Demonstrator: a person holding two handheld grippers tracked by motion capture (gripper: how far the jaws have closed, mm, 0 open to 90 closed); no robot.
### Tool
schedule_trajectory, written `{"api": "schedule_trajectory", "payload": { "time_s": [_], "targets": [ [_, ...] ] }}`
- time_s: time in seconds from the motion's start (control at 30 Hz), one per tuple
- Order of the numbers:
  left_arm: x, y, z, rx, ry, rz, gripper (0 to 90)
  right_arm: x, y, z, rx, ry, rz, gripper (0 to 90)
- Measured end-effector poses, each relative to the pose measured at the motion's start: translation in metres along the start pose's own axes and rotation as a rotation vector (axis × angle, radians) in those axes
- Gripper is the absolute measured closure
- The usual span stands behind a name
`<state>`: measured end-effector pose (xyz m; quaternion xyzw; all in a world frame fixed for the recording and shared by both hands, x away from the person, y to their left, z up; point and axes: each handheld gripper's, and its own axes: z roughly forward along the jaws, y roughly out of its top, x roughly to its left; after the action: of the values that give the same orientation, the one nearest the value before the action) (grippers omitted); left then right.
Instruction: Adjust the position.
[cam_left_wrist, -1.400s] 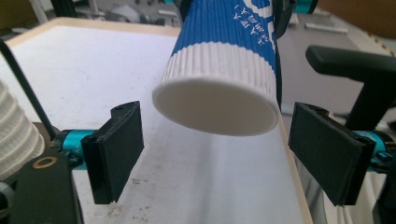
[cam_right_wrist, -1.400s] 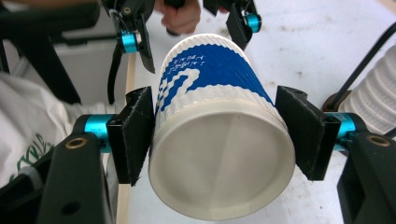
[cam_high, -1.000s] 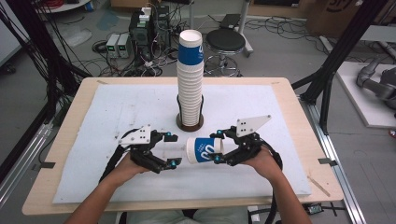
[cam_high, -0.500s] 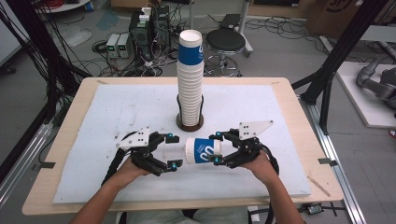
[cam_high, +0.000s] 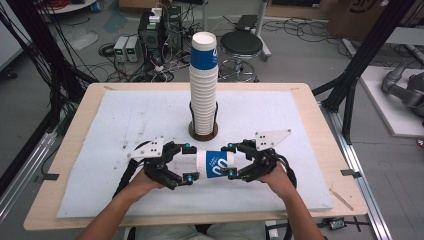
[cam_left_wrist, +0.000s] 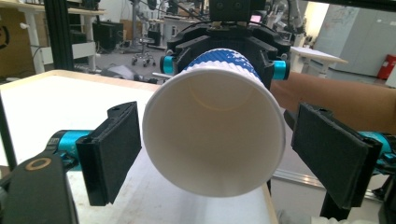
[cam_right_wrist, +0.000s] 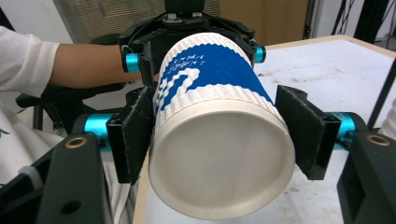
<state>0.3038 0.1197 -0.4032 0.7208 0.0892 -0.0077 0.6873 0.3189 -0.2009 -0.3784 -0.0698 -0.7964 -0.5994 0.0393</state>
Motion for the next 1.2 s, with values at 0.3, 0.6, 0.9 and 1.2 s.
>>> {"api": "schedule_trajectory", "payload": {
  "time_s": [0.3,0.6,0.9,1.2],
  "targets": [
    [0.0,-0.001,0.004,0.008,-0.003,-0.003,14.1,-0.001,-0.001,0.006,-0.019,0.033,0.004,31.4],
    [-0.001,-0.001,0.004,0.025,-0.022,0.018,21.6,-0.001,-0.003,0.008,-0.007,0.046,0.018,31.7],
    [-0.001,0.003,0.004,0.075,-0.013,0.035,27.1,-0.002,-0.004,0.009,0.018,0.039,0.047,30.7],
    [0.002,0.02,0.003,0.19,0.027,0.062,29.5,0.002,0.001,0.002,0.029,-0.052,0.056,18.6]
  ]
}}
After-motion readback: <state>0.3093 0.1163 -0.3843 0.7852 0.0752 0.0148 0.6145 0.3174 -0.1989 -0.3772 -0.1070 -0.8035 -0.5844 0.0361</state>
